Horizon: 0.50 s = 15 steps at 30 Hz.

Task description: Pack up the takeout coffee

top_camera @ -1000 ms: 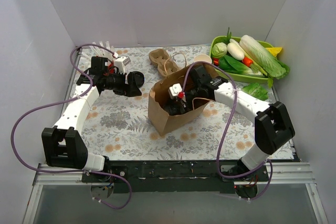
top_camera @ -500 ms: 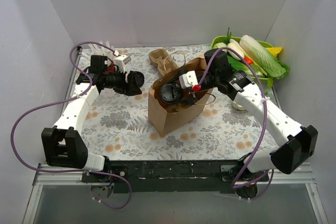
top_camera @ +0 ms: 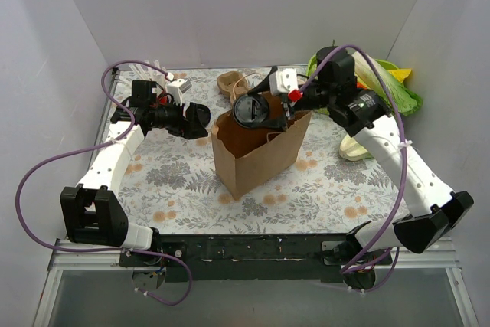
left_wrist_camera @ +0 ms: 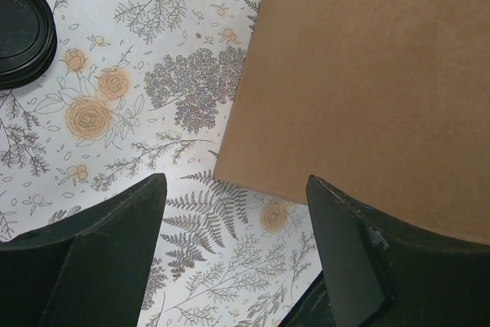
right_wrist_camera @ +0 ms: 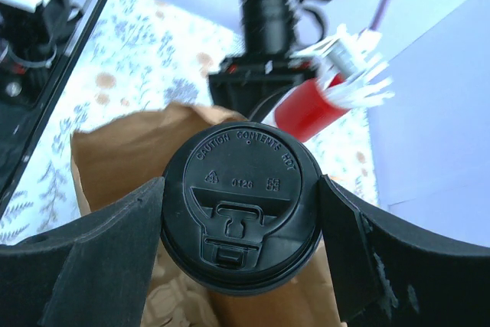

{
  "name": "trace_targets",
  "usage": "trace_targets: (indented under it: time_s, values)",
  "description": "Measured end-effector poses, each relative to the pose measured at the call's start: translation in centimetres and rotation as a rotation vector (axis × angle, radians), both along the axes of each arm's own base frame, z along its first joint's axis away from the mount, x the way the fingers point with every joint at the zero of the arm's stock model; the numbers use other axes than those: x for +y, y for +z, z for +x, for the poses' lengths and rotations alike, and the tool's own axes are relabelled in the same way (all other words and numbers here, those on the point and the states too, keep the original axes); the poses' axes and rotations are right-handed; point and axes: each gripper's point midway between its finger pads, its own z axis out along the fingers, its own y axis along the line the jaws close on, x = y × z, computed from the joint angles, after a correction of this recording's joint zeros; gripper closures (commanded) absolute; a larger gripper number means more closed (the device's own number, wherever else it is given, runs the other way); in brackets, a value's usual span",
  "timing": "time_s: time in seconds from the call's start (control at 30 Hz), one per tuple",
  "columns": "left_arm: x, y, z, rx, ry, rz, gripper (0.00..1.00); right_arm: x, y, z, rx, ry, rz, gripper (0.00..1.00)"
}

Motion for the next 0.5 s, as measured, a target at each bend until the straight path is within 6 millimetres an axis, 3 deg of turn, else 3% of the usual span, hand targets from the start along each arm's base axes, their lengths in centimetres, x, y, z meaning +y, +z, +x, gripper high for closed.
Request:
trace_targets:
  time_s: [0.27, 0.37, 0.5]
  values:
    - [-0.2, 1.1, 0.3, -0.035, 0.007, -0.022, 0.27, -1.1, 11.1, -1.7, -0.053, -0.038, 0.171, 0.99]
    - [-0.2, 1.3, 0.2, -0.043, 0.005, -0.023, 0.27, -1.9, 12.7, -3.3, -0.045, -0.022, 0.191, 0.99]
    - [-0.1, 1.6, -0.1, -0.056, 0.000, -0.016, 0.27, -3.6, 12.6, -6.6, 0.016, 0.012, 0.172, 0.99]
